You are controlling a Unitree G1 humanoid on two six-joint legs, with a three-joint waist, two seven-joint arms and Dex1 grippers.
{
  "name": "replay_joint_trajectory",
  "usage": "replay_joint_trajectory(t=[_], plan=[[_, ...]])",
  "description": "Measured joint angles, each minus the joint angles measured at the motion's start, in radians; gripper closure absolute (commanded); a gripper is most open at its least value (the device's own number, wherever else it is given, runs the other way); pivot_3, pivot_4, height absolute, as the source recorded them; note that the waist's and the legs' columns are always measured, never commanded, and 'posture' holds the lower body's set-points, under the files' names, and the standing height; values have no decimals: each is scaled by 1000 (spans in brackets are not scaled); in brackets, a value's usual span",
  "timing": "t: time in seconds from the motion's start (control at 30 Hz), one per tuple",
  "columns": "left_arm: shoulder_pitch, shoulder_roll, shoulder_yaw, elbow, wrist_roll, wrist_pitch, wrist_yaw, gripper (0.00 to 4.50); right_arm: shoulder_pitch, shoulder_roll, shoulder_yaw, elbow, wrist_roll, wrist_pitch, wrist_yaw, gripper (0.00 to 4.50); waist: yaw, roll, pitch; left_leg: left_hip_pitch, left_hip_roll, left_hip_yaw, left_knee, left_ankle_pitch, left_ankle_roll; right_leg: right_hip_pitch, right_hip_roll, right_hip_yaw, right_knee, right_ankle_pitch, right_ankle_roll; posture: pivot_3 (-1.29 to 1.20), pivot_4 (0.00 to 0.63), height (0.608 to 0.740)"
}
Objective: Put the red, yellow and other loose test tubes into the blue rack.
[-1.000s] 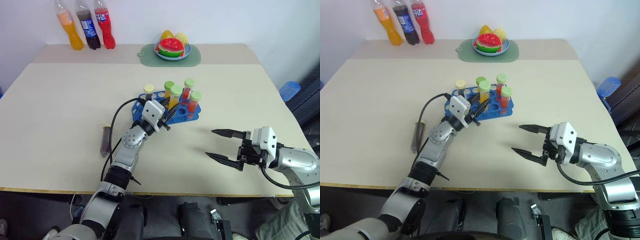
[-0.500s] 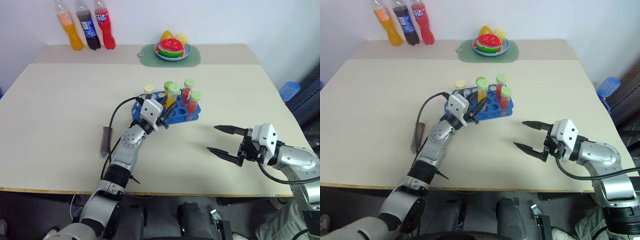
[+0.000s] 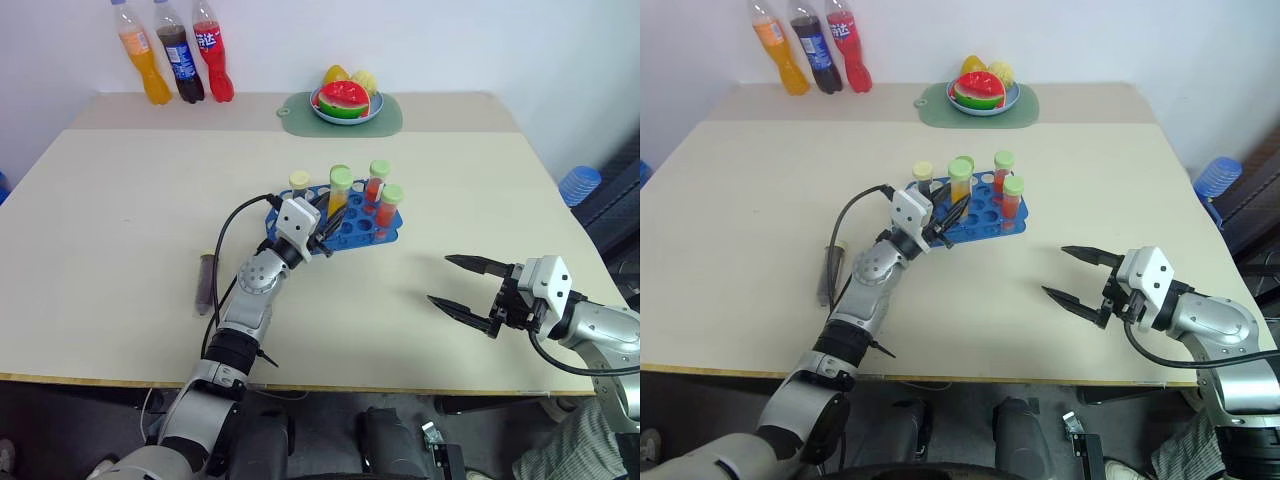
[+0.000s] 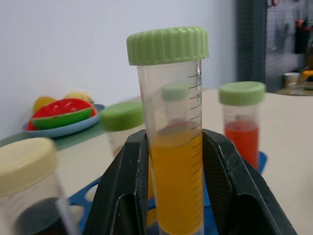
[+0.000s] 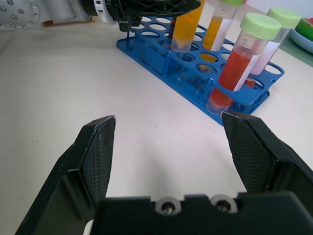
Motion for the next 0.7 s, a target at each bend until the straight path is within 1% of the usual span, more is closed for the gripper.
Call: replay_joint_trajectory(t=[0.2, 0.33, 0.57, 0.7], plan=[[-1, -6, -9, 5, 1, -2, -8, 3076, 16, 1, -1, -1, 0, 0, -3, 684, -2, 0, 0, 2, 0, 0, -1, 0, 0, 2, 0, 0, 0, 0, 0, 0, 150, 740], [13, -3, -9, 0, 1, -9, -13, 3076, 16, 1, -6, -1, 0, -1, -4, 684, -2, 0, 0, 11, 0, 0, -2, -1, 2, 11, 0, 0, -3, -1, 1, 0, 150, 740], [11, -1, -8, 8, 1, -18, -16, 3076, 15, 6, -7, -1, 0, -1, -4, 684, -2, 0, 0, 11, 0, 0, -2, -1, 2, 11, 0, 0, -3, -1, 1, 0, 150, 740], [-13, -18, -8, 42, 2, -21, -15, 3076, 6, 11, -4, -1, 1, 0, -4, 684, 0, 0, 0, 11, 0, 0, -2, -1, 2, 11, 0, 0, -3, -1, 1, 0, 150, 740]])
